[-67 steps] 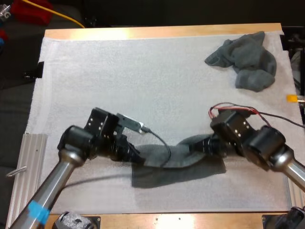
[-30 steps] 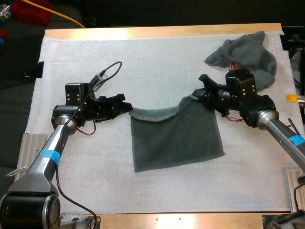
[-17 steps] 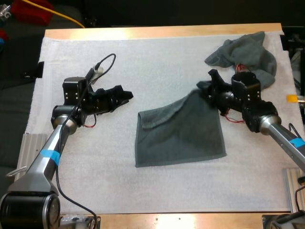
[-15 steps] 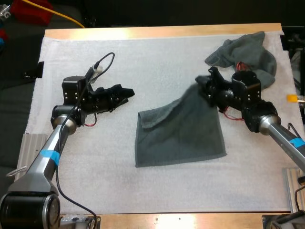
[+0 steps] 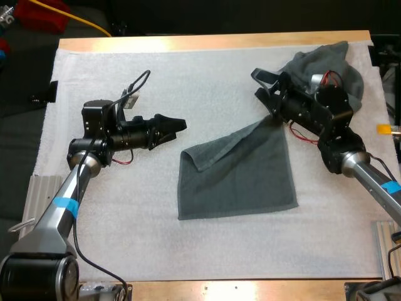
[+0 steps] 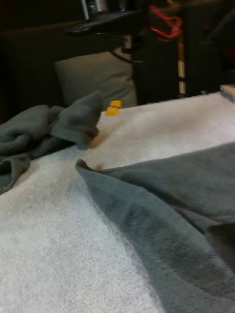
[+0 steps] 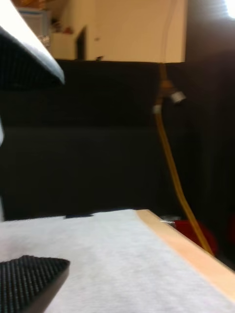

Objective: Pick towel from pile, fold and stack

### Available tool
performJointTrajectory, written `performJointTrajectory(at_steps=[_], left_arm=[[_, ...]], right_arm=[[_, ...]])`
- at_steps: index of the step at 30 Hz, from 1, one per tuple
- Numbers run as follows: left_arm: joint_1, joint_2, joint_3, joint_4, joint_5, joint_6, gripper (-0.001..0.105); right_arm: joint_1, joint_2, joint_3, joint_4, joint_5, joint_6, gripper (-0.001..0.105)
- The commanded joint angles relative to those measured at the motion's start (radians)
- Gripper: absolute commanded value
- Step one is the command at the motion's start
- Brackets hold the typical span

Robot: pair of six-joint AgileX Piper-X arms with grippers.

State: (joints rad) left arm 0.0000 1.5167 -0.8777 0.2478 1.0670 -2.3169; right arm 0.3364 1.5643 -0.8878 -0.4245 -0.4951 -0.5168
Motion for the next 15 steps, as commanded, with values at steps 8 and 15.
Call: performJointTrajectory(at_steps=[8,15], left_arm=[[-0.002,-0.143,-0.004,0.159,-0.071,0.218,0.069],[-0.005,-0.242,-0.004,0.387,-0.225,0.433,0.069]], right_arm=[[-0.004,-0.019,-0.004,0.099,-0.099,-0.124,0.069],[-0.004,-0.110,-0.004,0.337,-0.099,-0.347,0.069]])
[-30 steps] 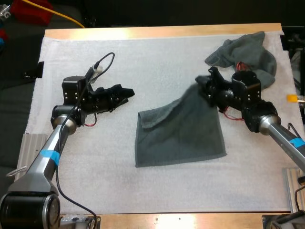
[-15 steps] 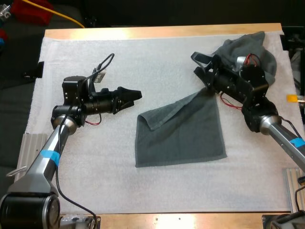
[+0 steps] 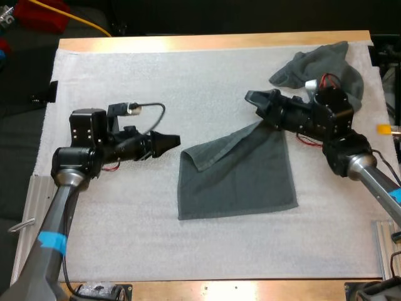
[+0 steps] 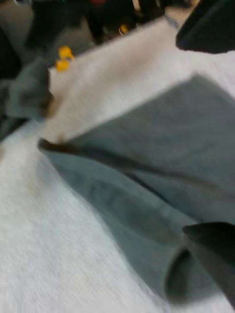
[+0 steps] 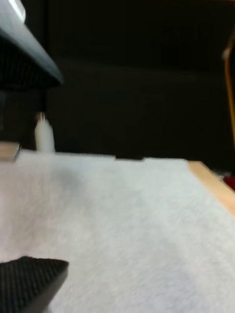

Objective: Pick towel from pile, fold and stack

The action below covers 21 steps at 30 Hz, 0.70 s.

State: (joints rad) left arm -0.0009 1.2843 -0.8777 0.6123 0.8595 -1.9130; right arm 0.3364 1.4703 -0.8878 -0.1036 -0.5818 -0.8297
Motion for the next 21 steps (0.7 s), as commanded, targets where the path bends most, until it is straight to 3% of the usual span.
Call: performJointTrajectory(at_steps=[1,6,11,15,21], left_arm=[[-0.004,-0.019,-0.004,0.044,-0.026,0.047,0.069],[-0.004,-0.069,-0.004,0.184,-0.102,0.163,0.069],[-0.013,-0.118,-0.004,0.250,-0.130,0.199,0.069],[-0.070,-0.168,-0.004,0.294,-0.162,0.209,0.069],[-0.183,-0.254,-0.004,0.316,-0.264,0.209,0.069]], right_arm=[[-0.004,-0.023,-0.004,0.042,-0.012,-0.049,0.069],[-0.004,-0.108,-0.004,0.236,-0.002,-0.208,0.069],[-0.001,-0.170,-0.004,0.361,-0.004,-0.293,0.066],[0.016,-0.215,-0.004,0.423,-0.023,-0.319,0.046],[0.044,-0.263,-0.004,0.510,-0.056,-0.374,0.026]])
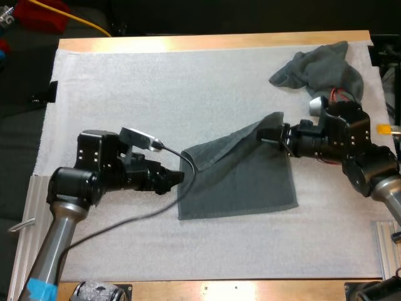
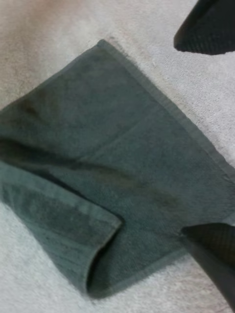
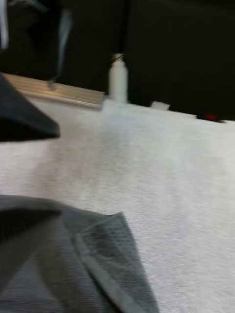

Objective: Pick towel from pile, fold and stack

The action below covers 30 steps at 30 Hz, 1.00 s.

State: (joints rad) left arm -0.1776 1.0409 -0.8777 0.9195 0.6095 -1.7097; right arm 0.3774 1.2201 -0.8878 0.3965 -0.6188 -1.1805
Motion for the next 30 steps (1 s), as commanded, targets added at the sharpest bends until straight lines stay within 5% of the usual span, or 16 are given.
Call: performJointTrajectory(at_steps=[1,7,15,30], left_arm=[[-0.019,-0.018,-0.004,0.012,-0.020,0.005,0.069],[-0.096,-0.082,-0.004,0.080,-0.087,0.003,0.069],[-0.110,-0.097,-0.004,0.117,-0.113,0.003,0.069],[-0.110,-0.097,-0.004,0.117,-0.113,0.003,0.069]], right_arm=[[0.008,-0.018,-0.004,0.024,-0.021,-0.035,0.022],[0.089,-0.054,-0.004,0.112,-0.019,-0.138,0.000],[0.188,-0.056,-0.004,0.118,0.155,-0.188,0.001],[0.186,0.113,-0.081,0.107,0.184,-0.238,0.001]])
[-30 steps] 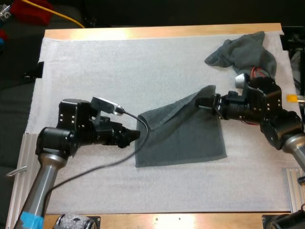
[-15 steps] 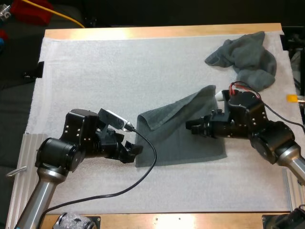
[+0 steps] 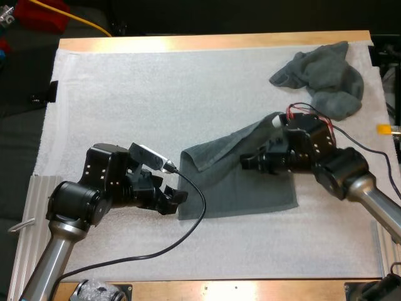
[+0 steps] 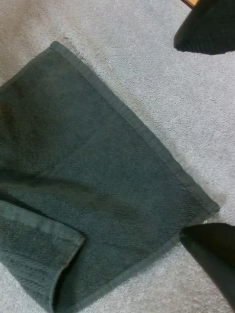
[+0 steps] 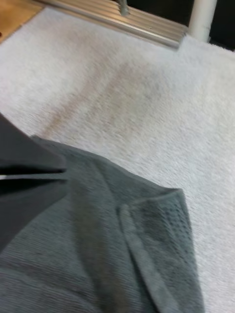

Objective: Pick towel from pile, fold and stack

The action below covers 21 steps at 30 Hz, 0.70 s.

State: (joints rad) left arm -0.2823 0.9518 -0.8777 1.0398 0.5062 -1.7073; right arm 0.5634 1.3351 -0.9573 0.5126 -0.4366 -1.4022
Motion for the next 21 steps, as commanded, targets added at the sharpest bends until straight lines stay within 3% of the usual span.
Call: performJointTrajectory(at_steps=[1,8,21], left_arm=[[-0.005,-0.008,-0.004,-0.003,-0.010,0.000,0.069],[-0.005,-0.008,-0.004,-0.003,-0.010,0.000,0.069],[-0.005,-0.008,-0.004,-0.003,-0.010,0.000,0.069]], right_arm=[[0.000,0.012,-0.021,-0.009,0.003,-0.020,0.001],[0.000,0.137,-0.076,-0.010,0.007,-0.041,0.001],[0.000,0.296,-0.077,-0.068,0.007,-0.045,0.001]])
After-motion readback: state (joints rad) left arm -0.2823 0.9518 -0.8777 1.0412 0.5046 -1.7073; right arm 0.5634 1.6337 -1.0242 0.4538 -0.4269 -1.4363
